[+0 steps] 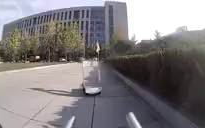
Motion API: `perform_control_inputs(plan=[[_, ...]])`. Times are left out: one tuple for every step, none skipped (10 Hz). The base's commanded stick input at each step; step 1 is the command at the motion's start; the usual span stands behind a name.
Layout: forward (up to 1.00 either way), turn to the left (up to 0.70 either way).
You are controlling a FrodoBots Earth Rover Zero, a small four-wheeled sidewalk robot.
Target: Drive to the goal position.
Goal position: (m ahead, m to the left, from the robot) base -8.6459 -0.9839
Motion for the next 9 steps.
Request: perform_control_inputs(plan=[[0.00,0.00],[0.00,0.00],[0.00,0.00],[0.00,0.00],[0.00,0.38],[0.00,0.70],[0.00,0.70],[0.00,0.70],[0.00,0.70]])
